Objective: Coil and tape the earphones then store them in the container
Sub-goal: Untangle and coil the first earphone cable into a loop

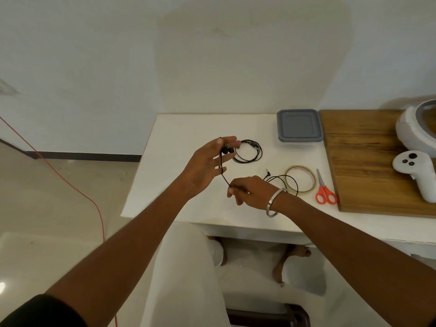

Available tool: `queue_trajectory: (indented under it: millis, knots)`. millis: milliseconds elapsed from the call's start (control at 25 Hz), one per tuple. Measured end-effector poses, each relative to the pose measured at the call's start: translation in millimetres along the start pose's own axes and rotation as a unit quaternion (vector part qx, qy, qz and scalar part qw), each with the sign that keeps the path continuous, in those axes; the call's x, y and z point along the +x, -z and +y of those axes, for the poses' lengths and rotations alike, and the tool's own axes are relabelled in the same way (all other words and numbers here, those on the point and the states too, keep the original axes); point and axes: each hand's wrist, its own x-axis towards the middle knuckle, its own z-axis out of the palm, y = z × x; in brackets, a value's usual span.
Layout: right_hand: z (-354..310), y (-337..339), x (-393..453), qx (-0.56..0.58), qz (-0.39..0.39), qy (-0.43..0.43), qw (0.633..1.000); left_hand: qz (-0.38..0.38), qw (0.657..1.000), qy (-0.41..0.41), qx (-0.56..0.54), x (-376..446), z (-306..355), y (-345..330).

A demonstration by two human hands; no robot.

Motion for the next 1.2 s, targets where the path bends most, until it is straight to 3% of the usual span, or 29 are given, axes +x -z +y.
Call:
queue_trajectory:
  millis: [160,320,440,880,1080,1200]
  knots:
    - [-6.1,7.4,-2.3,0.017,0.036,0.018,0.999,0.023,0.984,-0.029,0.177,-1.7,-10.3,6.2]
    - [-6.1,16.7,-0.7,0.043,0.073,0.031,0.996,0.004,0.937,-0.049,0.346,-1.1,-28.0,17.9]
    - [-2.7,22.6,-0.4,0.044,0.098,0.035,0.994,-0.002,0.91,-0.042,0.413,0.3,-38.2,24.9]
    - [4.7,25.3,-2.9,0.023,0.138,0.036,0.99,-0.118,0.919,0.018,0.376,-8.5,-34.8,16.3]
    - [8.1,28.2,-4.7,0.031,0.159,0.03,0.986,-0.164,0.954,0.099,0.229,-14.4,-21.0,12.9]
    - [10.1,28.1,-4.6,0.043,0.151,0.021,0.987,-0.18,0.971,0.103,0.118,-15.6,-16.7,10.5]
